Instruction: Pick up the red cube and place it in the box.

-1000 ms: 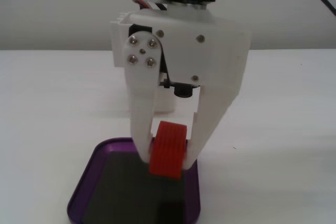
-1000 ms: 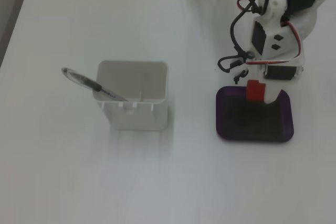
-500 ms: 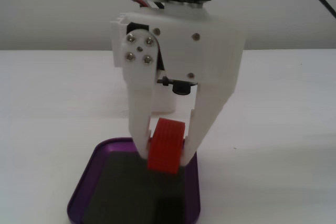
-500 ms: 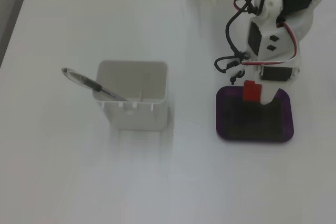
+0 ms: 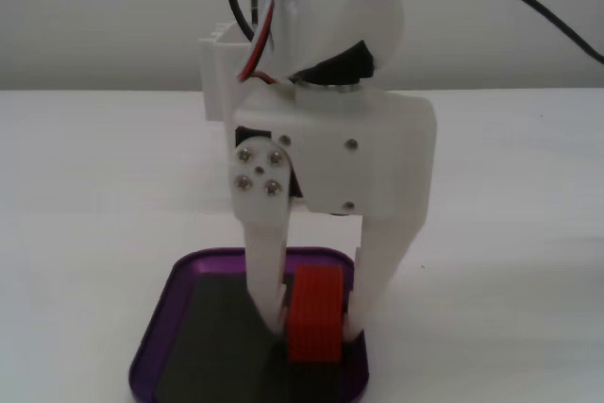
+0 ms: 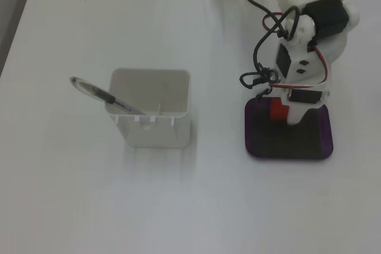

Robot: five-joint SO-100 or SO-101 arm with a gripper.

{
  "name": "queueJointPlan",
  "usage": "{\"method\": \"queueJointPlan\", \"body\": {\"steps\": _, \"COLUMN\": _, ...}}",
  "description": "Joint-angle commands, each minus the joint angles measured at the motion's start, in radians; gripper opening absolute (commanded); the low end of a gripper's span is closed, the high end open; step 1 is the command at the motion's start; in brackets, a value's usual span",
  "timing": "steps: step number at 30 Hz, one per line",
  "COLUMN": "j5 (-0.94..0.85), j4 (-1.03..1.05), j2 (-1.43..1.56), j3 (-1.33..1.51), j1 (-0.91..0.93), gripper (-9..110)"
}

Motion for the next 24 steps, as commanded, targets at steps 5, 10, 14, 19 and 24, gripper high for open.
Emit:
{"method": "queueJointPlan", "body": {"steps": 5, "j5": -0.029, "j4": 0.006, "j2": 0.021, "j3": -0.041, "j1": -0.008, "gripper": 14}}
{"method": "queueJointPlan", "body": {"steps": 10, "j5": -0.115, "j4": 0.084, "j2": 0.02, "j3": -0.184, "j1": -0.008, "gripper": 25}}
{"method": "queueJointPlan", "body": {"steps": 14, "j5": -0.141, "j4": 0.179, "j2": 0.02, "j3": -0.313, "j1": -0.017, "gripper": 29}}
{"method": "queueJointPlan", "body": {"steps": 19, "j5": -0.144, "j4": 0.232, "j2": 0.037, "j3": -0.38, "j1": -0.017, "gripper": 29}}
{"method": "queueJointPlan", "body": {"steps": 24, "j5": -0.284, "j4": 0.236, "j2": 0.186, "j3": -0.247, "j1": -0.012, "gripper": 29}}
